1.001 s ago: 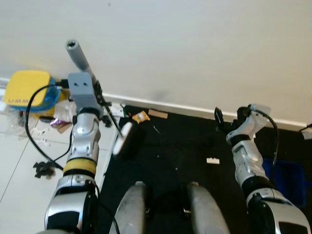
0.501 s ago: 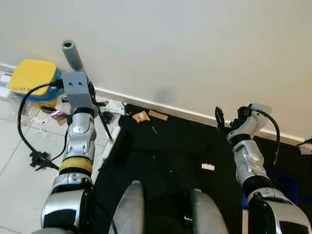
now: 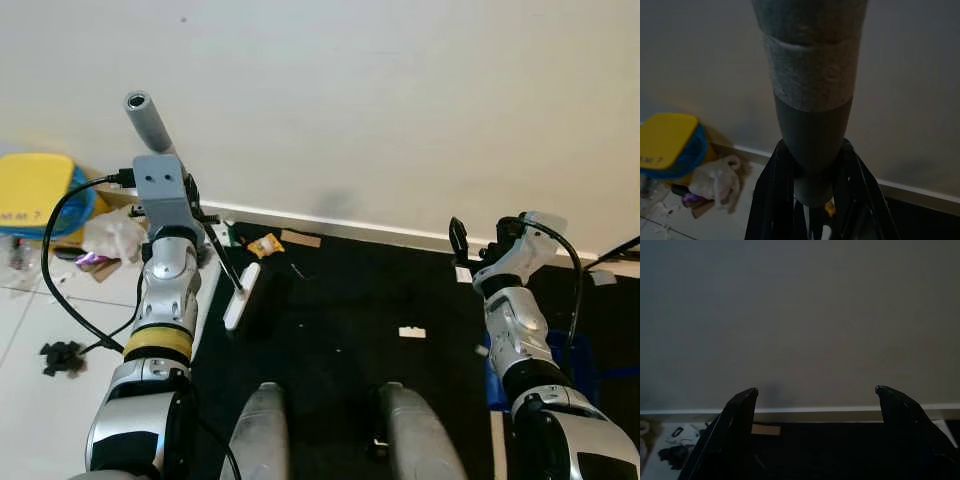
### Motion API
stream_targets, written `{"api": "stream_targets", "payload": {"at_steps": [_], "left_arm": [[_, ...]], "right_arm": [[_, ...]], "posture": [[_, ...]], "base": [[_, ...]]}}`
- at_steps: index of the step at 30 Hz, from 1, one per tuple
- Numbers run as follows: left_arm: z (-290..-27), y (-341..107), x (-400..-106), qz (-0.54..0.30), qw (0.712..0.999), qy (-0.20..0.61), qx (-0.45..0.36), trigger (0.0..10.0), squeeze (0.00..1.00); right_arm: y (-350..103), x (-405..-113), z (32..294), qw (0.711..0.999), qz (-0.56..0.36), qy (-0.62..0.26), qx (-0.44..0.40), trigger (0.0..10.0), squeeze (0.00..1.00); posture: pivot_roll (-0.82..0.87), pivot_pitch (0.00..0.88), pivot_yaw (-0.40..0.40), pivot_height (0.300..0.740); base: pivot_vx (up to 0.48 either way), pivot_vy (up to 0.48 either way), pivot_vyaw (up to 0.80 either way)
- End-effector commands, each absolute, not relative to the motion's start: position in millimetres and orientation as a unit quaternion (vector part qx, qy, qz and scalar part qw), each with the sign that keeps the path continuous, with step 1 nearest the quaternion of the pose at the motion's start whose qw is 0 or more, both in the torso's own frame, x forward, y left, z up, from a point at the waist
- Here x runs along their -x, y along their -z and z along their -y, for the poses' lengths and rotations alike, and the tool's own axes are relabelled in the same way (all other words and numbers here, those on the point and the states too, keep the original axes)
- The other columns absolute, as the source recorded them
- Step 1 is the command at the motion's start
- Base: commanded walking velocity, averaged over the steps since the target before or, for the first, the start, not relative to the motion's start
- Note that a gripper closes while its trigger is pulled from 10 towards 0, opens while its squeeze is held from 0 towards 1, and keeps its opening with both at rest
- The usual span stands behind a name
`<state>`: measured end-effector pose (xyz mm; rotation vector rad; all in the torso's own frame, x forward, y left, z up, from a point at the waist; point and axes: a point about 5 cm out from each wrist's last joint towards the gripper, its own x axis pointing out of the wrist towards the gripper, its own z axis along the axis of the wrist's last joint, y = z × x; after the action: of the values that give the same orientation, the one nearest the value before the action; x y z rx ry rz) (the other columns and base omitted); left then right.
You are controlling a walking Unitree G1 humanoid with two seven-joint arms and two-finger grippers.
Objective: Sweep floor
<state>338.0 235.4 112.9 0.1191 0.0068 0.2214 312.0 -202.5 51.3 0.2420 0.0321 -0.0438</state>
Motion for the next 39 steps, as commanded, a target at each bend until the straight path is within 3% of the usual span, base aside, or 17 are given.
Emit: {"api": "stream_targets", "payload": {"at_steps": [1,10,14,29,39], "left_arm": [[-237.8,-116.2,-335.6,0.012,0.991,-0.111,-0.068,10.0,0.0],[-235.7,-119.1,-338.6,0.012,0.993,-0.091,-0.07,10.0,0.0],[-235.5,-119.4,-339.1,0.009,0.994,-0.08,-0.072,10.0,0.0],[-234.6,-118.5,-339.1,0.004,0.994,-0.084,-0.072,10.0,0.0],[-243.4,-118.8,-338.9,0.004,0.991,-0.114,-0.073,10.0,0.0]], "right_arm": [[-45.9,-308.7,200.2,0.992,-0.024,0.02,-0.122,10.0,0.0],[-43.3,-305.6,202.2,0.992,-0.026,0.022,-0.122,10.0,0.0],[-42.9,-305.2,202.6,0.992,-0.027,0.023,-0.122,10.0,0.0],[-41.9,-303.5,205.2,0.992,-0.026,0.026,-0.12,10.0,0.0],[-43.7,-304.4,207.7,0.992,-0.024,0.027,-0.118,10.0,0.0]], "posture": [[0.07,0.155,-0.054,0.731],[0.07,0.146,-0.048,0.731],[0.07,0.143,-0.049,0.731],[0.07,0.136,-0.048,0.731],[0.06,0.139,-0.051,0.731]], "base": [[0.0,0.48,0.0],[0.0,0.465,0.0],[0.0,0.0,0.0],[0.0,-0.48,0.0],[0.0,0.0,0.0]]}}
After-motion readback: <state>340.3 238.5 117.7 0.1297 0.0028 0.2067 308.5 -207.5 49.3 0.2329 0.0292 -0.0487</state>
